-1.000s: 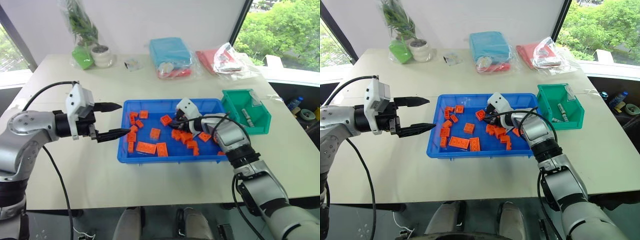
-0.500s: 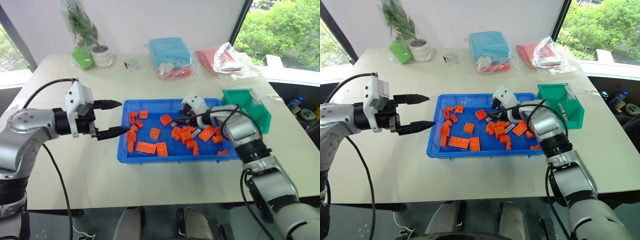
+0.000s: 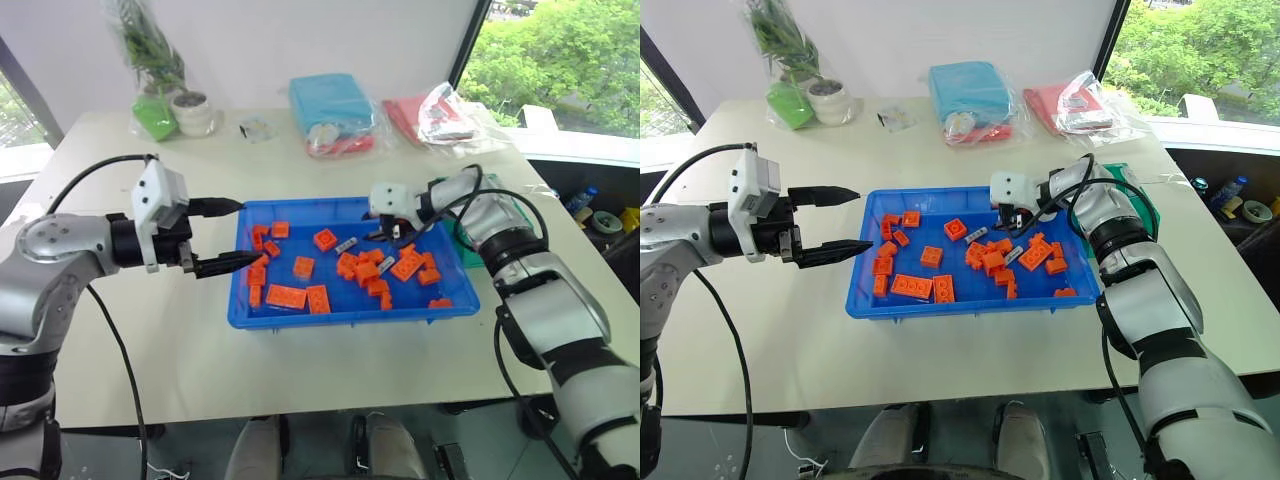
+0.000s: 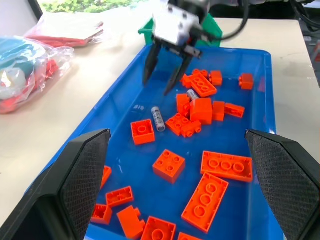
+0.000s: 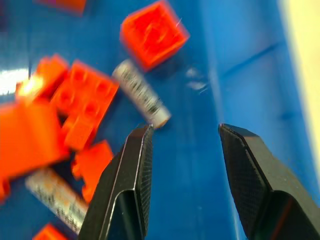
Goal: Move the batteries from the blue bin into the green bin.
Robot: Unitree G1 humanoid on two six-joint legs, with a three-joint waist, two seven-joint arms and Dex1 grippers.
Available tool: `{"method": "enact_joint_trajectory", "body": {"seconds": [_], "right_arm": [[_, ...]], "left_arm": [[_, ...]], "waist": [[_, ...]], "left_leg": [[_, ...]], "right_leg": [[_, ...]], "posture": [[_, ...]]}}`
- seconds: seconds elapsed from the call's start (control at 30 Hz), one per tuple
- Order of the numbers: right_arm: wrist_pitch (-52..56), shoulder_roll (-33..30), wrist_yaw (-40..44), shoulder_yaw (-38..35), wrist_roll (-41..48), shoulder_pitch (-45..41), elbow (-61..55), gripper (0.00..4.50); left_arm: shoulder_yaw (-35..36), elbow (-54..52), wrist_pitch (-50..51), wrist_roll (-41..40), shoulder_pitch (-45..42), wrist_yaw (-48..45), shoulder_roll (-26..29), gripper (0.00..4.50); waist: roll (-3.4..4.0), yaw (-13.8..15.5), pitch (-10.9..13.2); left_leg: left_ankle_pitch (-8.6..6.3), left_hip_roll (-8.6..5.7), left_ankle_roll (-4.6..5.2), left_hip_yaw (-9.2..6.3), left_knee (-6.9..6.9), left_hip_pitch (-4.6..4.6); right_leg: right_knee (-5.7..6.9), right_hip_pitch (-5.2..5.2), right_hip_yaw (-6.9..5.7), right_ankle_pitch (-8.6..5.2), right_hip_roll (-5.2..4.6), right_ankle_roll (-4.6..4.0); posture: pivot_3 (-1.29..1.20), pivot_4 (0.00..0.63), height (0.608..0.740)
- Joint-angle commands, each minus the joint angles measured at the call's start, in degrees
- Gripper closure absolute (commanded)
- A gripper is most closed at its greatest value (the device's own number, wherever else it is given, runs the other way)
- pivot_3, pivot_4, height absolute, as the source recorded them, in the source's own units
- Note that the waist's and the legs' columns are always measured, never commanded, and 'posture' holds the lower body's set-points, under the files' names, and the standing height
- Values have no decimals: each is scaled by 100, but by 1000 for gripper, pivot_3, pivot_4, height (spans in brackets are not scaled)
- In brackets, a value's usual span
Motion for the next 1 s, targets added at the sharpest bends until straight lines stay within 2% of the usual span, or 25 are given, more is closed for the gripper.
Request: {"method": "enact_joint_trajectory", "body": {"seconds": [0.03, 0.57, 0.67, 0.77, 0.93, 1.0], "right_arm": [[-413, 183, -216, -69, -200, -351, 389, 2376], [-684, 714, -312, -38, -758, -302, 991, 2376], [-559, 768, -220, -69, -771, -244, 1025, 3252], [-466, 795, -164, -164, -706, -180, 995, 4477], [-330, 685, -34, -624, -301, -129, 737, 4477], [272, 479, -78, -1222, 283, -76, 172, 4477]], "left_arm": [[320, -258, 28, -90, 90, 116, 121, 0], [645, -456, 169, -215, 275, 308, 319, 0], [636, -437, 168, -216, 234, 326, 323, 0], [609, -418, 162, -219, 182, 354, 310, 0], [540, -394, 150, -209, 117, 382, 263, 0], [516, -405, 141, -216, 138, 401, 211, 0]], "waist": [[1, -2, 0], [2, 10, 1], [3, 10, 2], [3, 11, 2], [1, 19, 1], [3, 21, 3]], "left_leg": [[1, 0, -2, 0, 0, 0], [5, -1, -9, -5, -2, 21], [4, -1, -10, -5, -4, 42], [4, -1, -10, -4, -4, 46], [4, -1, -10, -3, -4, 47], [4, -1, -10, -2, -4, 47]], "right_leg": [[0, 0, 0, 0, 0, 0], [3, 7, 2, 0, 1, -1], [3, 15, 3, -1, 1, -1], [6, 16, 5, -2, 1, -2], [7, 17, 6, -2, 1, -2], [6, 18, 7, -1, 1, -2]], "posture": [[0, 150, 681], [0, 150, 681], [0, 150, 681], [0, 150, 681], [0, 150, 681], [0, 150, 681]]}}
